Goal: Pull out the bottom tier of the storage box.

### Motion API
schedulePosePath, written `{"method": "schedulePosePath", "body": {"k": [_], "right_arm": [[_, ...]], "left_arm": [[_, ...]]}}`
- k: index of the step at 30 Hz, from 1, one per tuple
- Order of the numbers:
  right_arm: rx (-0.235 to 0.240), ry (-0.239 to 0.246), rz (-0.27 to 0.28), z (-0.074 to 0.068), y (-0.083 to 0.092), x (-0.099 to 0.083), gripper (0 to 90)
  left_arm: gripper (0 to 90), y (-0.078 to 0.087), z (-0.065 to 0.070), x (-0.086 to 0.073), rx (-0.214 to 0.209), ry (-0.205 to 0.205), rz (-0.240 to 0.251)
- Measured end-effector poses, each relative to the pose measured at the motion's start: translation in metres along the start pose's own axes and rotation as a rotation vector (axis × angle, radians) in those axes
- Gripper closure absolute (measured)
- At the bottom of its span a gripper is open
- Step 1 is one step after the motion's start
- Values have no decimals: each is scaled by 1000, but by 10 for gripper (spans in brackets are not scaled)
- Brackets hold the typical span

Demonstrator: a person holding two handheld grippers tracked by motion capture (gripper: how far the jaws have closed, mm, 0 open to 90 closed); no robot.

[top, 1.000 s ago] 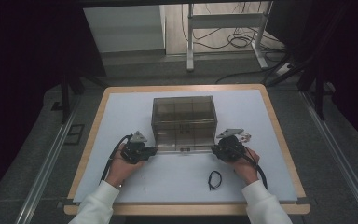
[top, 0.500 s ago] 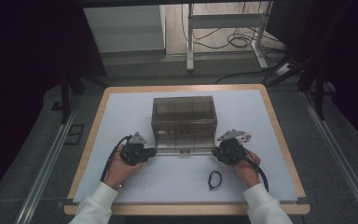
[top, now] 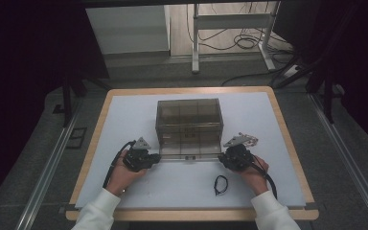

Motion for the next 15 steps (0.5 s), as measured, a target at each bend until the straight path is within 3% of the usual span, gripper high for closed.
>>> {"method": "schedulePosePath", "body": {"k": [15], "right_arm": [[11, 4, -4, -1, 3, -6, 752]], "left_arm": [[823, 1, 7, -6, -30, -6, -16]]}}
Point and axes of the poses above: each handheld gripper's, and its own axes: y roughly backward along the jaws, x roughly out of its top, z roughly to its right, the point moved 6 cm from there along -y, roughly forward along the jaws, and after that the axes turned 1 degree about -x, right-handed, at the moved point
